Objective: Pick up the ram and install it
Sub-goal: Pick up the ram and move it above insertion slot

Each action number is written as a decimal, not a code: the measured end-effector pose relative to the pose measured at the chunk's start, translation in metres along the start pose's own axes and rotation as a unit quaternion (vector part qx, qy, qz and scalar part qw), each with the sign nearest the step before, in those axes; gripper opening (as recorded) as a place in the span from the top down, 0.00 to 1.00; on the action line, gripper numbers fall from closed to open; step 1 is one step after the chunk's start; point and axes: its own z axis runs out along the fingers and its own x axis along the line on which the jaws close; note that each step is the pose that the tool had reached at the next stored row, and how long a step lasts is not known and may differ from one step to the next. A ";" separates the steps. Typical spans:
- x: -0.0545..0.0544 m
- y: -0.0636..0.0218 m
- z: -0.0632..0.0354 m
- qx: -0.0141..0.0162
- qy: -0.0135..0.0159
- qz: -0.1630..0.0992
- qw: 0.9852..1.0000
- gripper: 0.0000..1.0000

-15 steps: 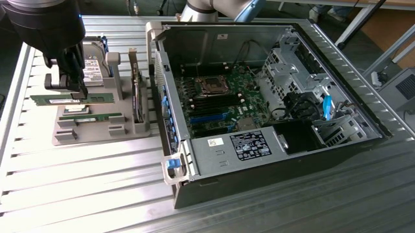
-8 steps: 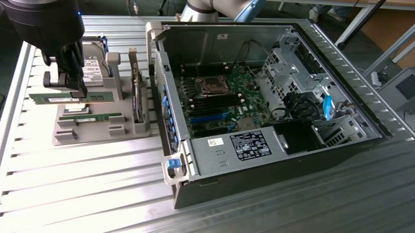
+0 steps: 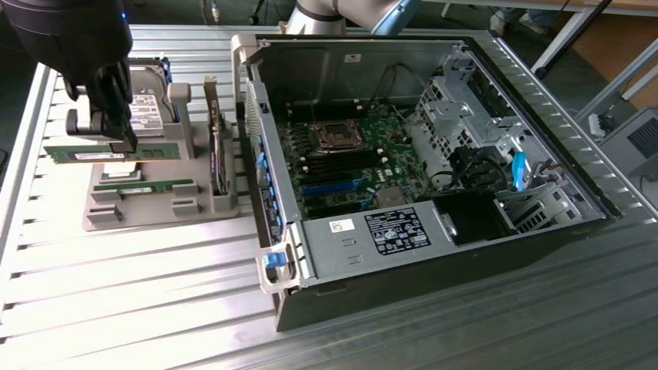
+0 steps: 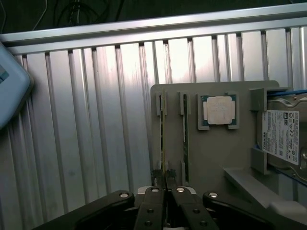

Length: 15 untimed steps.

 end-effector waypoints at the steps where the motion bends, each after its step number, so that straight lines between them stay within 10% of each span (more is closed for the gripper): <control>1: 0.000 0.0000 -0.0004 0.000 0.000 0.000 1.000 0.89; 15: 0.000 0.0000 -0.0045 0.000 0.000 0.000 1.000 0.89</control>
